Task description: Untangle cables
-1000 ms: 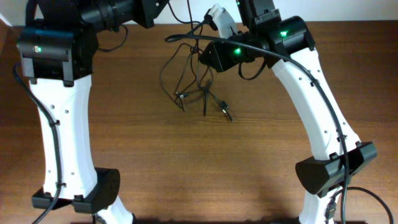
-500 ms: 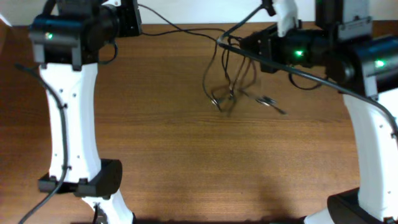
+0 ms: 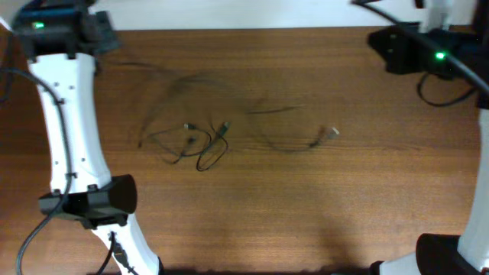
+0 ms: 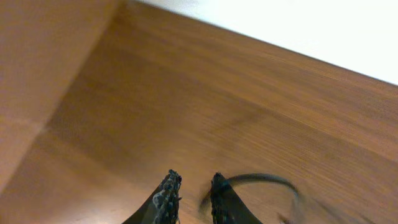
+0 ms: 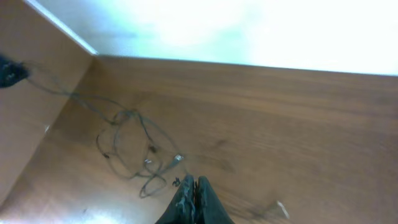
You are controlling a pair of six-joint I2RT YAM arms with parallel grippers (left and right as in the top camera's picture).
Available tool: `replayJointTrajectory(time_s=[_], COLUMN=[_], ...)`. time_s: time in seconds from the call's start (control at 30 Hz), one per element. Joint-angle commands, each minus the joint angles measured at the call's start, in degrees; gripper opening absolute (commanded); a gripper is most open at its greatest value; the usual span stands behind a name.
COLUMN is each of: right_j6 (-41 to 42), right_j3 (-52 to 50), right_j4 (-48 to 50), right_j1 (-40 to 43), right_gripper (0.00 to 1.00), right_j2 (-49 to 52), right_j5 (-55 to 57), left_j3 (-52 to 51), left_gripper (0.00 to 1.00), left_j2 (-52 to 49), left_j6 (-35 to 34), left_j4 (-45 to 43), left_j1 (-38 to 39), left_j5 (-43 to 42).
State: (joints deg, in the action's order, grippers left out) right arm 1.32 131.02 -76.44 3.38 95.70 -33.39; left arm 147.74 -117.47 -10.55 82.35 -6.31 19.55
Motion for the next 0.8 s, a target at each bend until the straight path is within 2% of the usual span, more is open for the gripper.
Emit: replayJointTrajectory(time_s=[0.0, 0.07, 0.17, 0.27, 0.37, 0.43, 0.5, 0.53, 0.57, 0.7, 0.77], right_j6=[2.54, 2.25, 1.64, 0.59, 0.42, 0.39, 0.37, 0.39, 0.39, 0.26, -1.16], right_j3=[0.35, 0.35, 0.33, 0.33, 0.33, 0.33, 0.33, 0.33, 0.33, 0.33, 0.33], right_j4=[-1.66, -2.69, -3.52, -3.74, -4.39, -4.96, -5.35, -5.4, -5.46, -6.1, -6.69], right_j1=[4.26, 4.42, 3.19, 2.62, 2.62, 2.62, 2.62, 2.62, 2.62, 2.62, 2.62], right_gripper=[0.04, 0.04, 0.04, 0.04, 0.04, 0.04, 0.05, 0.05, 0.08, 0.31, 0.5], right_j2=[-1.68, -1.68, -1.62, -1.46, -1.25, -0.83, -0.42, -0.15, 0.02, 0.37, 0.37], right_j5=[-0.39, -1.16, -1.11, -0.87, -0.85, -0.85, -0.63, -0.66, -0.66, -0.66, -0.63], left_j3=[0.42, 0.42, 0.42, 0.42, 0.37, 0.37, 0.37, 0.37, 0.37, 0.37, 0.37], left_gripper=[0.14, 0.0, 0.0, 0.0, 0.1, 0.27, 0.31, 0.32, 0.33, 0.37, 0.44], left_j2=[-0.22, -0.22, -0.22, -0.48, -2.21, -5.29, -9.25, -10.88, -13.57, -21.99, -25.49], left_j6=[-0.35, 0.13, 6.4, 7.54, 6.95, 0.17, -5.62, -6.38, -6.62, -8.35, -7.78], left_j4=[-0.15, -0.15, -1.29, -0.92, 0.48, 3.13, 6.97, 8.04, 9.2, 9.31, 7.02], left_j1=[-2.97, -3.39, -1.99, 0.72, 1.81, 1.7, 1.33, 1.25, 1.09, 0.26, -0.5], left_j5=[-2.16, -11.21, -21.35, -20.98, -17.27, -10.95, -7.5, -7.52, -7.5, -7.48, -7.45])
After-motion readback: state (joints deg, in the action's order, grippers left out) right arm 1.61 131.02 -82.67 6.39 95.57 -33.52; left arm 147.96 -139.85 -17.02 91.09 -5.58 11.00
